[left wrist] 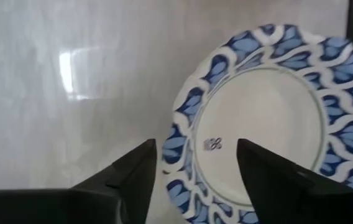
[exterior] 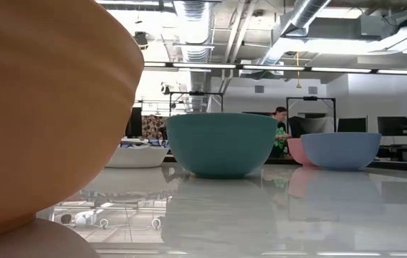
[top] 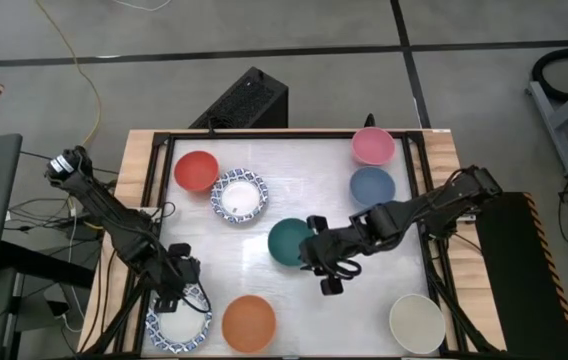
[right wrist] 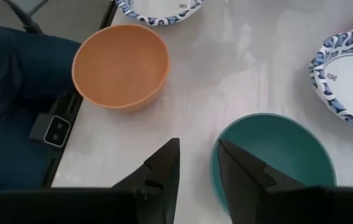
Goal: Nest bowls inside each other
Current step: Stack the bottom blue patterned bowl on top of the other white bowl
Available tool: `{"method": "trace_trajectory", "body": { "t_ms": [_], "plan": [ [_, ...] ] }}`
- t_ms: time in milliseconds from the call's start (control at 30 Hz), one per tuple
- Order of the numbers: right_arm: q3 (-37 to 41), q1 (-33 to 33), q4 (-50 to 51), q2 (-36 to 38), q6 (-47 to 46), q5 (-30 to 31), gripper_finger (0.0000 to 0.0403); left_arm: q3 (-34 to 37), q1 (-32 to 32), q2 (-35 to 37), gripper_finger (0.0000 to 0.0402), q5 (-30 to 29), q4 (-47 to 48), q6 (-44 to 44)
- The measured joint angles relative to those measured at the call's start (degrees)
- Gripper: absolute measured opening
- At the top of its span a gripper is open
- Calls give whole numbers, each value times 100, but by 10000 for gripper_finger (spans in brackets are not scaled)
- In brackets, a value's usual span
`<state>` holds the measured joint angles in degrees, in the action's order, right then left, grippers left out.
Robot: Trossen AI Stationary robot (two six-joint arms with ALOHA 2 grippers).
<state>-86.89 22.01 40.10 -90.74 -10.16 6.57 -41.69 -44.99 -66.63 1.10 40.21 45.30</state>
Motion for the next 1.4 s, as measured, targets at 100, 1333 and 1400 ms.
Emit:
{"method": "trace_trajectory", "body": {
  "t_ms": [100, 1333, 1400],
  "plan": [
    [0, 12, -19, 0, 8, 93, 130, 0, 0, -4, 243, -56, 108, -37],
    [0, 10, -24, -2, -48, 153, 130, 896, 341, -9, 52, 628, -369, 42],
    [0, 10, -24, -1, -49, 155, 130, 896, 341, -9, 22, 649, -396, 57]
  ]
}}
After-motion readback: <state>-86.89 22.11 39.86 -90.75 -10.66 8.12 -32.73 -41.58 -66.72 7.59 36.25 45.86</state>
